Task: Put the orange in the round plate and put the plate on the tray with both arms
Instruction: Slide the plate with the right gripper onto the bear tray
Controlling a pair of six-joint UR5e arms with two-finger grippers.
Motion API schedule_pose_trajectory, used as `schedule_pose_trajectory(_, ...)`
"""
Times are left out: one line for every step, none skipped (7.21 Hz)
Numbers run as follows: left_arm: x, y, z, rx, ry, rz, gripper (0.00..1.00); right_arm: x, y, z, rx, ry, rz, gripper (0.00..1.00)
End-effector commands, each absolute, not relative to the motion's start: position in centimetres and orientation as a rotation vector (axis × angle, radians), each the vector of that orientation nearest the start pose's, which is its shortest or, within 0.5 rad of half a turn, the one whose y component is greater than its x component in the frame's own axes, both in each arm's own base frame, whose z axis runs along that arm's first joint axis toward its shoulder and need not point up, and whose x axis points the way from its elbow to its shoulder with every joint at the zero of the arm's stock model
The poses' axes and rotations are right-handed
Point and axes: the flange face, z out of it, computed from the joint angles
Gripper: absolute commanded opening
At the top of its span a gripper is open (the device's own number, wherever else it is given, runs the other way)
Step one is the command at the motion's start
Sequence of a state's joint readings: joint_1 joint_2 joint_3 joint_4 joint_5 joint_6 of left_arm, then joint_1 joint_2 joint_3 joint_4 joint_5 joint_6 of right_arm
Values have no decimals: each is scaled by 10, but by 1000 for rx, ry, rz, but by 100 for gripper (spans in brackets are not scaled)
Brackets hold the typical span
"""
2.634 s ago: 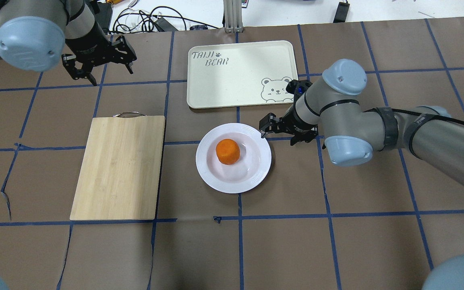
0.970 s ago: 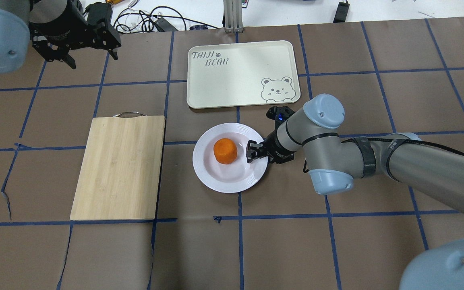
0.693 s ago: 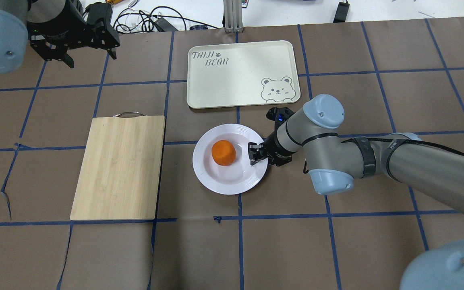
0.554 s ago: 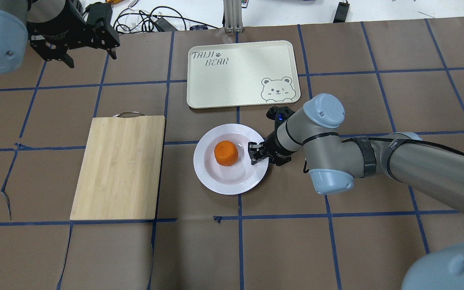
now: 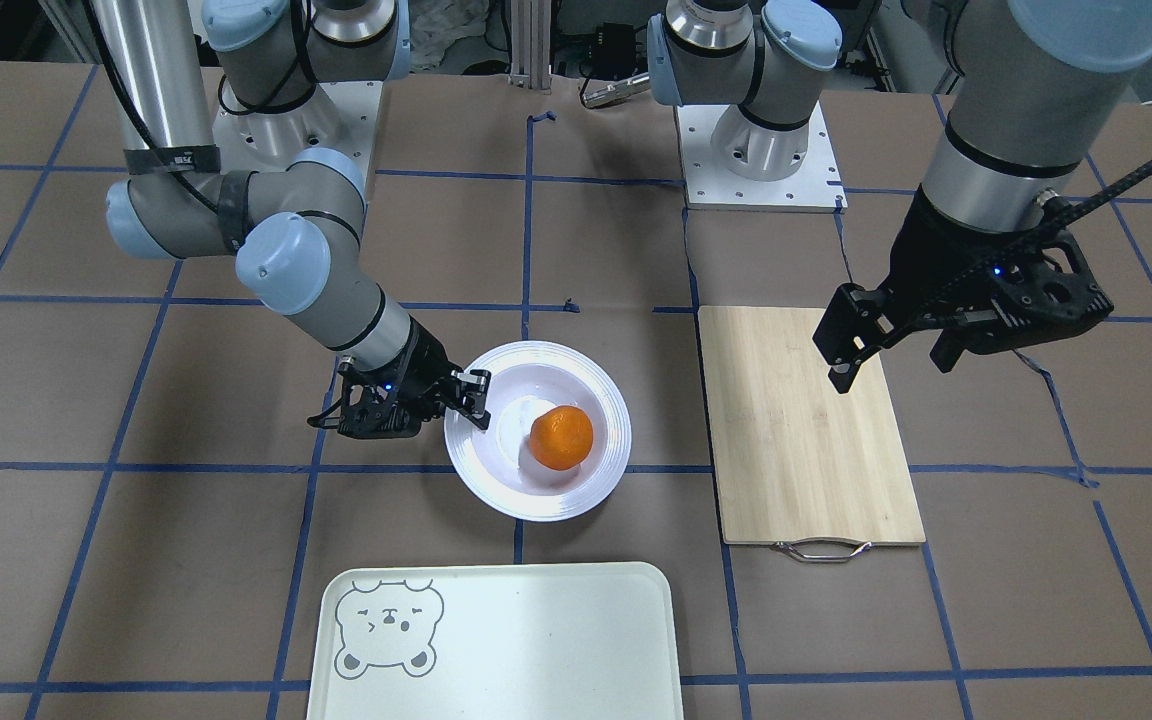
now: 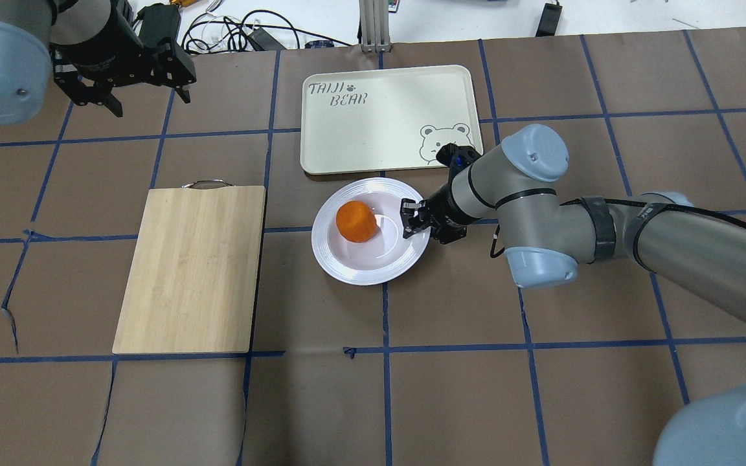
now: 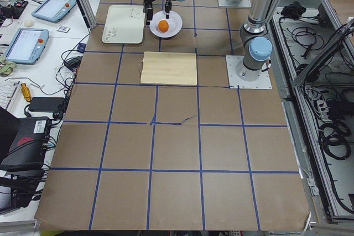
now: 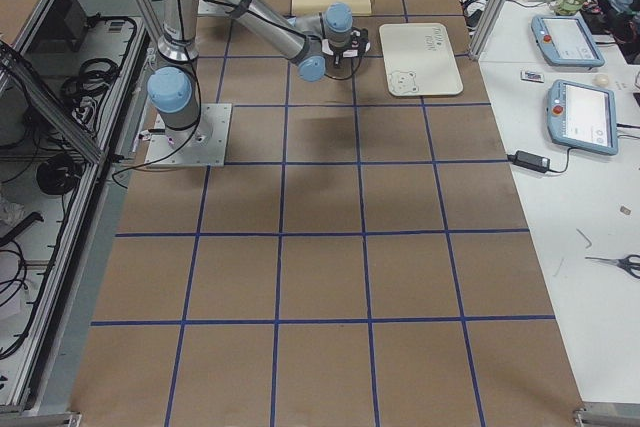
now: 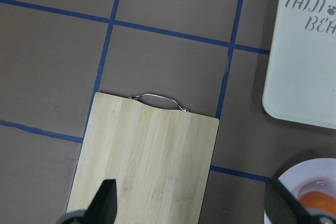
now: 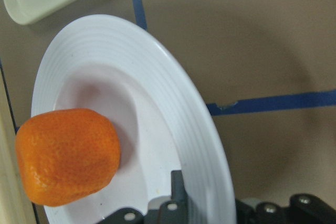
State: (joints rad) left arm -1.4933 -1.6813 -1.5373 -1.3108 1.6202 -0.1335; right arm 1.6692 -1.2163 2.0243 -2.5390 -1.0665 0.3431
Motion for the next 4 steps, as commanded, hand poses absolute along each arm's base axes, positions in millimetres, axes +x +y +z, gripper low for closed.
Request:
schedule_pose_trajectory(-85, -562, 472, -330, 3066, -277, 100, 220, -555, 242, 317, 2564, -77, 0)
schedule_pose_trajectory(-86, -562, 472, -330, 3067, -280, 100, 222, -589, 253, 370, 2546, -112, 0)
schedule_pose_trajectory(-85, -561, 473, -330, 3066, -284, 100, 224, -640, 245, 374, 2538, -148, 0)
schedule_pose_trajectory(-85, -562, 476, -331, 3063, -294, 100, 227, -692, 227, 372, 2533, -181, 0)
